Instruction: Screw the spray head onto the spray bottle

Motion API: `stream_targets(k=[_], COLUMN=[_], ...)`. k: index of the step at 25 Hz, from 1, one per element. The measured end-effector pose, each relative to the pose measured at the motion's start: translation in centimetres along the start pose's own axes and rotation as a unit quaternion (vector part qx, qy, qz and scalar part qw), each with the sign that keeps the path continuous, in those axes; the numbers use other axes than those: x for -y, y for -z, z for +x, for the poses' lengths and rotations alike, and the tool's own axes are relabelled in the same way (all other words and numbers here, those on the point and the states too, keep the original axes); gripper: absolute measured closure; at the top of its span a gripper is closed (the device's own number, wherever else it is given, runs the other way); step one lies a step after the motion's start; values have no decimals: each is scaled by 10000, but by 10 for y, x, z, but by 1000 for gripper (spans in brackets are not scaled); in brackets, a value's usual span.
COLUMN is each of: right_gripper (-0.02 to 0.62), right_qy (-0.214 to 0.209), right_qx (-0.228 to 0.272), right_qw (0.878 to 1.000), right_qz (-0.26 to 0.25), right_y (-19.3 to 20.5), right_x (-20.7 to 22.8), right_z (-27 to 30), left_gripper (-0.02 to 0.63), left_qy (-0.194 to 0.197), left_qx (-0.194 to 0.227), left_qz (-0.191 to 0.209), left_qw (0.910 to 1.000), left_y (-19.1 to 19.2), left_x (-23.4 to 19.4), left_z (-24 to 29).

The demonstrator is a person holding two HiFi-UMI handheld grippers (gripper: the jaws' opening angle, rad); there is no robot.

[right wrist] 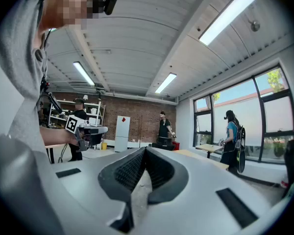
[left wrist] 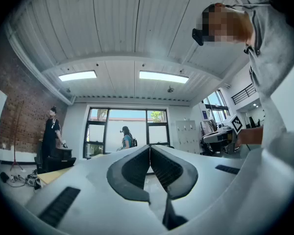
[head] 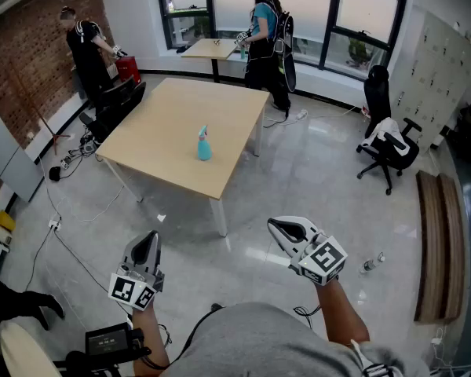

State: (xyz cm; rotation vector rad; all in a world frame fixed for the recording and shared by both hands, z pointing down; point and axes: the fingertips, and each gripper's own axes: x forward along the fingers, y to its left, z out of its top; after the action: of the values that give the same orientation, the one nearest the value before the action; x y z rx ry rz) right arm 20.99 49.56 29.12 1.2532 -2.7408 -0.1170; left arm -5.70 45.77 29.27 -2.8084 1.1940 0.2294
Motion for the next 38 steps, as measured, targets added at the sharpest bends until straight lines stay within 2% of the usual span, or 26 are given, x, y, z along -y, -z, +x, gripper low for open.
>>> stream_targets(k=[3, 6, 12, 17, 28, 38], right_gripper=[589, 589, 589, 589, 588, 588], right_qy=[-32, 49, 121, 187, -9, 136], right_qx=[233, 487, 461, 512, 558, 384], right_qw=[9984, 9970, 9969, 9974, 9983, 9992], right_qz=[-523, -598, -618, -474, -171, 31], right_y=[-9, -14, -12, -10, 2, 19], right_x=[17, 43, 70, 78, 76, 70], right_z=[22, 41, 79, 78, 90, 143], left_gripper=[600, 601, 601, 600, 601, 601], left_qy=[-135, -264, -251, -175, -43, 114], left_qx=[376, 647, 656, 562, 437, 363], left_qz=[216, 329, 702, 678, 456, 207], left_qw=[9990, 9970, 9951, 9960, 9980, 9991], left_y=[-6, -12, -24, -17, 6, 34], left_x=[-22, -43, -67, -60, -68, -127], left_z=[22, 49, 84, 91, 105, 107])
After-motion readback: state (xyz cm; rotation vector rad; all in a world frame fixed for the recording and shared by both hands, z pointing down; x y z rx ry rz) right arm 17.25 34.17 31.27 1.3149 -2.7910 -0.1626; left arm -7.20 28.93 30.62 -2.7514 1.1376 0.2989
